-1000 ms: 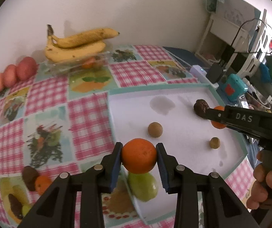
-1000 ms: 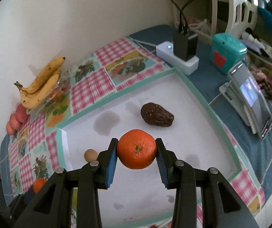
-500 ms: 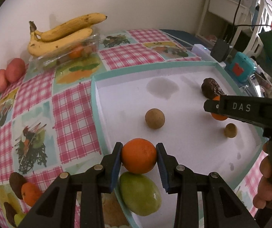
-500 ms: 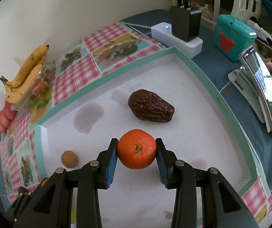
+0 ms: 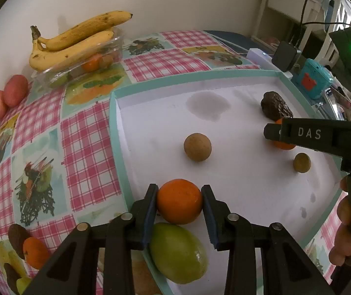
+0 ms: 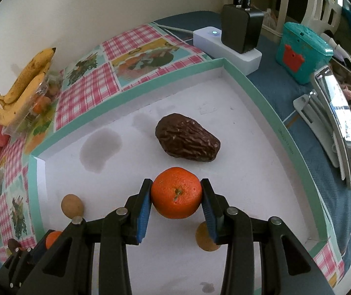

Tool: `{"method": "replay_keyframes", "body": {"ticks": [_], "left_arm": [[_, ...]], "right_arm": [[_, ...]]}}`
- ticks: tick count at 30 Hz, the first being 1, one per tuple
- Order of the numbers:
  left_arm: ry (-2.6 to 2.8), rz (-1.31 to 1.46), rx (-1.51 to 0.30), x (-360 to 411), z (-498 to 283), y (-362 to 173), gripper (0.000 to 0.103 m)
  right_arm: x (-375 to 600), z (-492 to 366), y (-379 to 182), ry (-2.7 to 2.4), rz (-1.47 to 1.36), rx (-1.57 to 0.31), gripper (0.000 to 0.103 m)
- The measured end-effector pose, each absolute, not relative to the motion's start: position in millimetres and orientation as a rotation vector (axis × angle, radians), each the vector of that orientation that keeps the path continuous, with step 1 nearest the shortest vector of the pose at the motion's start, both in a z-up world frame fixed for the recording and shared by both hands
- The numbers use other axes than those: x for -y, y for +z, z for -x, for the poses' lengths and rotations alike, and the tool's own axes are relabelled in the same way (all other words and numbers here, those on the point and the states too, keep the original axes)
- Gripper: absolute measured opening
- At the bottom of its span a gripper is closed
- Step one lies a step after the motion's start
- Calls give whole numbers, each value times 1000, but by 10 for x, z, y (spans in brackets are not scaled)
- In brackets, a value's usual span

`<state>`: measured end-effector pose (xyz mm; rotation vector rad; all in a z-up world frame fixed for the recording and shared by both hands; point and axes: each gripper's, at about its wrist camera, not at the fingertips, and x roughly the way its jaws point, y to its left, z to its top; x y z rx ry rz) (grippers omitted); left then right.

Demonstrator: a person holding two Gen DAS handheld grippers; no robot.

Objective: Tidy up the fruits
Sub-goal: 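Carry both tangerines over the white tray and open both tools to release, then move both open tools back to the fruits on the cloth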

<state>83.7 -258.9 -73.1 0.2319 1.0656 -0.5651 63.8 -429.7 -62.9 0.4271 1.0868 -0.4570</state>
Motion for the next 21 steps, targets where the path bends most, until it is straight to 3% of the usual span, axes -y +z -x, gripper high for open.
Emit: {"method": "replay_keyframes", "body": {"ticks": [8, 11, 16, 19, 21], "left_arm": [[-584, -241, -1040, 2615, -795, -632, 68], [-587, -228, -1040, 2602, -800, -558, 75], [-561, -218, -1041, 2532, -813, -396, 94], [-507, -187, -1062, 2419, -865, -331, 99], [-464, -137, -1065, 2273, -929, -280, 101]], "right_arm": [[4303, -659, -557, -453, -416, -1077, 43], [4295, -661, -463, -465, -398, -1058, 55], [4303, -631, -315, -478, -389, -1020, 61], [4315, -613, -249, -483, -383, -1007, 72], [4314, -611, -235, -480, -384, -1011, 72]]}}
